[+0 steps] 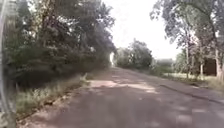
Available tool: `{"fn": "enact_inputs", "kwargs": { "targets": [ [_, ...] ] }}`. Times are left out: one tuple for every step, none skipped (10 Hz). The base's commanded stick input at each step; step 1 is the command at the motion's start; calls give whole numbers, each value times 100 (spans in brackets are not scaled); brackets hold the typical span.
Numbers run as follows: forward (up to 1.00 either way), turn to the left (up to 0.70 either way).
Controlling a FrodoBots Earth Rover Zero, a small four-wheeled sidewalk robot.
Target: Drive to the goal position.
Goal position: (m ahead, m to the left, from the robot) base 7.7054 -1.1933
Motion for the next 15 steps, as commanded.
{"fn": "enact_inputs", "kwargs": {
  "targets": [
    [70,0],
    [70,0],
    [70,0],
    [70,0],
    [70,0],
    [70,0],
    [70,0],
    [70,0],
    [70,0],
    [70,0],
    [70,0],
    [70,0],
    [70,0],
    [70,0],
    [70,0]
  ]
}}
